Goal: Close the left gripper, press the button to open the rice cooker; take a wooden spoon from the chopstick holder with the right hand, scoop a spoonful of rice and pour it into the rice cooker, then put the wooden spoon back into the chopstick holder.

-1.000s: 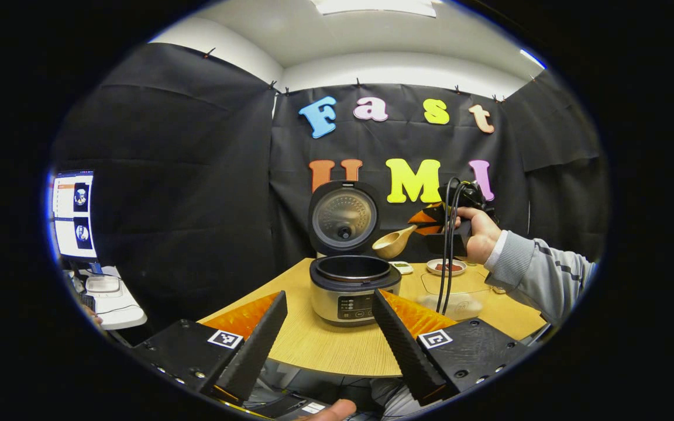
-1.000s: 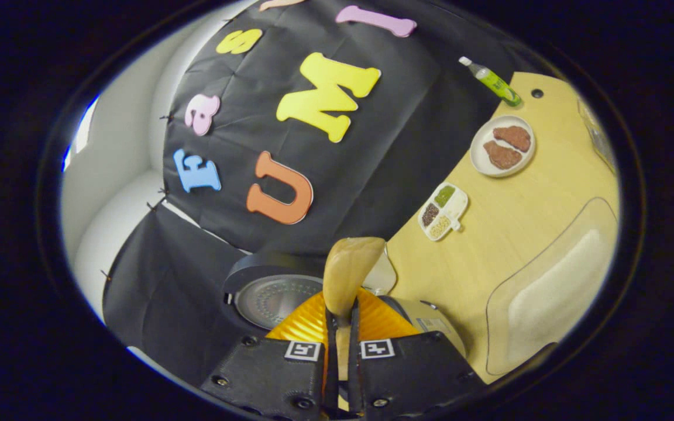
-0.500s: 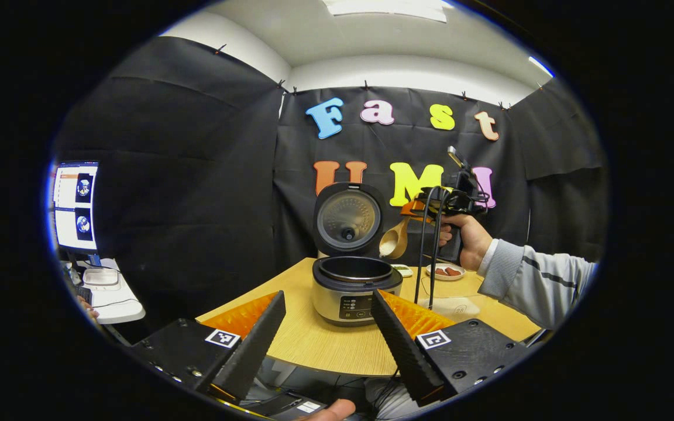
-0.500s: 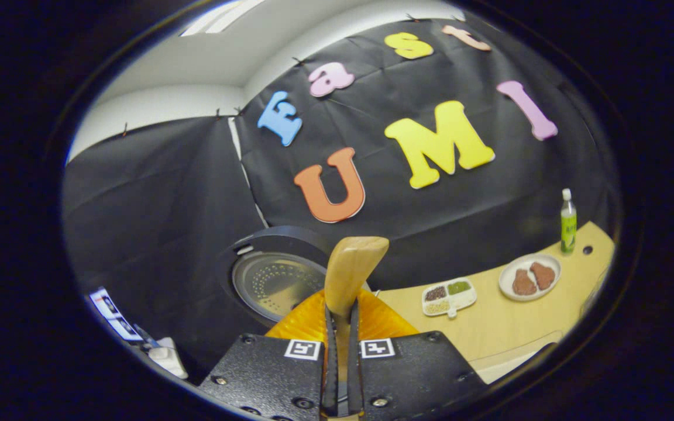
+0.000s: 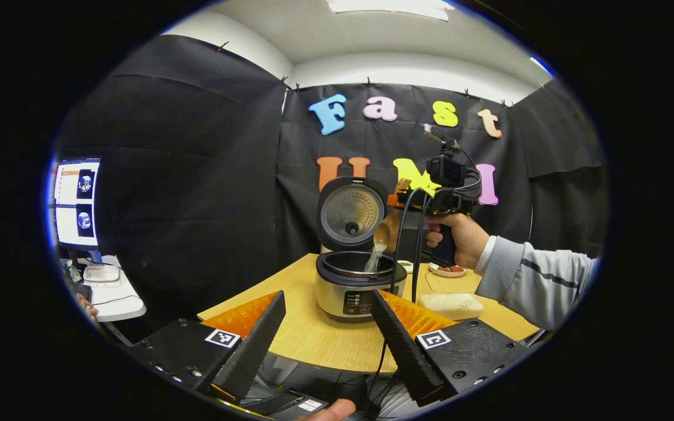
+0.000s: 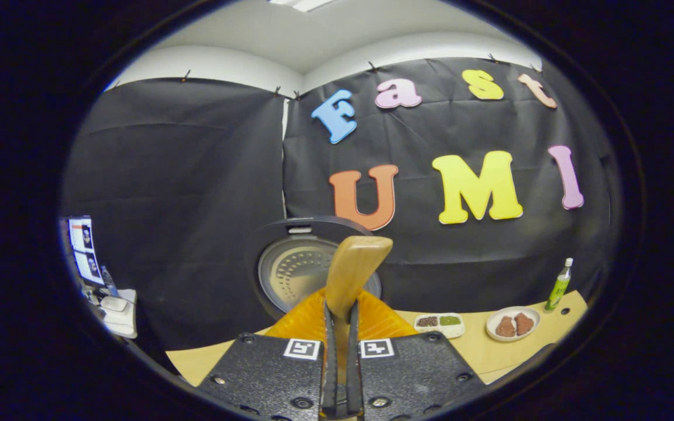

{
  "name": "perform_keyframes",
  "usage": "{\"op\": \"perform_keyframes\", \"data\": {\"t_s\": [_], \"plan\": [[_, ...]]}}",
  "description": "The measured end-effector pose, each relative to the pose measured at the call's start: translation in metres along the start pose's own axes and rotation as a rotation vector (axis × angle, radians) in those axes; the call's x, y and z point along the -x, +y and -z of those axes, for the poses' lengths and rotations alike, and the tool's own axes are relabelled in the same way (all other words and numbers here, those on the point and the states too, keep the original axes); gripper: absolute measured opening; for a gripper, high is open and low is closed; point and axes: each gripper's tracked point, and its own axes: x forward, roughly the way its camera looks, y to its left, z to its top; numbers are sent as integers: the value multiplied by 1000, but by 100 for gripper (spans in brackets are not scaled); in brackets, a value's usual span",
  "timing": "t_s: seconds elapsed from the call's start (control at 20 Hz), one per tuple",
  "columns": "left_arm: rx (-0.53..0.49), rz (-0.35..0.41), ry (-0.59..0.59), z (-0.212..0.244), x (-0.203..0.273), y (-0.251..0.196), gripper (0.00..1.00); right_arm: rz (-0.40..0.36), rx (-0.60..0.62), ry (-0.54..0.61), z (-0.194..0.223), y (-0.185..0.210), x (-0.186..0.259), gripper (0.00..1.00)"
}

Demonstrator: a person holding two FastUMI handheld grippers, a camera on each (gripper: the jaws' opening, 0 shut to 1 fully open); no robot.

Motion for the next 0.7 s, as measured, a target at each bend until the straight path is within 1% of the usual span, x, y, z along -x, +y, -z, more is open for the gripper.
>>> {"op": "perform_keyframes", "data": {"t_s": [0.25, 0.45, 0.55, 0.6, 0.7], "plan": [[16, 5, 11, 5, -2, 0, 94, -33, 197, -37, 3, 31, 15, 12], [9, 5, 24, 4, 1, -2, 94, -16, 358, -55, 10, 45, 21, 12], [3, 5, 12, 0, 4, -2, 94, -3, 383, -46, 18, 44, 23, 12], [-1, 3, 7, -1, 5, -3, 94, 2, 378, -42, 20, 45, 24, 10], [-8, 1, 5, -1, 4, -3, 94, 14, 375, -39, 16, 41, 26, 14]]}}
